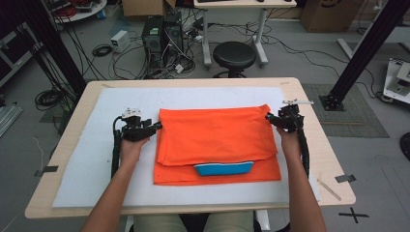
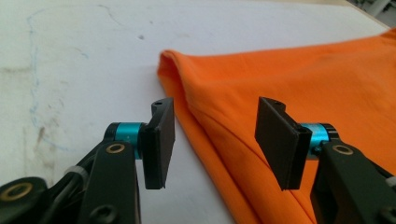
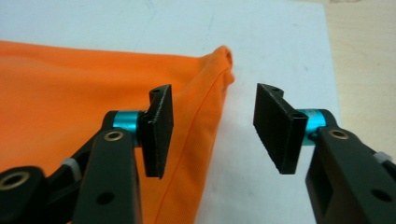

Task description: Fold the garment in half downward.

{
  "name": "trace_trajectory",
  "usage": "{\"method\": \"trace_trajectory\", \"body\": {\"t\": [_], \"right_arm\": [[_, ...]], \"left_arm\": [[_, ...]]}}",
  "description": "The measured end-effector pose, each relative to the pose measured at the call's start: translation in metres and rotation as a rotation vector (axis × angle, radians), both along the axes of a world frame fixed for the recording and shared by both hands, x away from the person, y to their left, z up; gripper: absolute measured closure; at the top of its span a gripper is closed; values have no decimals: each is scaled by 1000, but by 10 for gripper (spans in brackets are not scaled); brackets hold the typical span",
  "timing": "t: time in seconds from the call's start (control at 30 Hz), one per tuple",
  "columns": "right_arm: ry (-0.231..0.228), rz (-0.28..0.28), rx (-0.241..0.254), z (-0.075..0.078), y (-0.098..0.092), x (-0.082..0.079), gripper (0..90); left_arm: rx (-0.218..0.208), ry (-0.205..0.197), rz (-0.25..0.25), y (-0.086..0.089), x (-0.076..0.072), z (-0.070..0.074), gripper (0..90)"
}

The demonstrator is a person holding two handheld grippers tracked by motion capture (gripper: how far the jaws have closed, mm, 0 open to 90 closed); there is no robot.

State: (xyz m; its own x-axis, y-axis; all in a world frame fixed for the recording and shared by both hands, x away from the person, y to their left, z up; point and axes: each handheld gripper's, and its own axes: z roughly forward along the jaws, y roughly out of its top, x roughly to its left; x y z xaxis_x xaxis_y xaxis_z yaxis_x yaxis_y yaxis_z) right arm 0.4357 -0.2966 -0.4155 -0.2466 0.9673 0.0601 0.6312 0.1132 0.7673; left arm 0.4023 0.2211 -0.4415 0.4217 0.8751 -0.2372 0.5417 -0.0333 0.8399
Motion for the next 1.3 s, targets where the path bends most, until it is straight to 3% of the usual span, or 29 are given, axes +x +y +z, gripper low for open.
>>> {"method": "trace_trajectory", "body": {"t": [0.1, 0.27, 0.4, 0.5, 0.7, 0.9, 1.03, 1.13, 1.3], "right_arm": [[-3, 27, 17, -3, -1, -14, 539], [8, 62, -26, -9, 1, -40, 660], [11, 99, -57, -17, 5, -60, 669], [-8, 108, -36, -20, 6, -74, 663], [-15, 134, -60, -16, 16, -90, 633], [-7, 163, -96, -12, 24, -104, 577], [18, 146, -80, -11, 19, -111, 565], [49, 149, -88, -12, 17, -118, 633], [90, 147, -106, -22, 17, -117, 650]], "left_arm": [[16, -17, -42, -4, -17, 2, 521], [33, -7, -86, -10, -39, -1, 523], [54, -6, -150, -16, -55, -6, 564], [41, 1, -161, -16, -62, -7, 566], [46, 30, -179, -18, -73, -11, 564], [105, 27, -193, -24, -84, -11, 581], [155, 49, -196, -29, -83, -12, 673], [175, 39, -198, -31, -84, -12, 768], [200, 26, -194, -33, -85, -12, 854]]}}
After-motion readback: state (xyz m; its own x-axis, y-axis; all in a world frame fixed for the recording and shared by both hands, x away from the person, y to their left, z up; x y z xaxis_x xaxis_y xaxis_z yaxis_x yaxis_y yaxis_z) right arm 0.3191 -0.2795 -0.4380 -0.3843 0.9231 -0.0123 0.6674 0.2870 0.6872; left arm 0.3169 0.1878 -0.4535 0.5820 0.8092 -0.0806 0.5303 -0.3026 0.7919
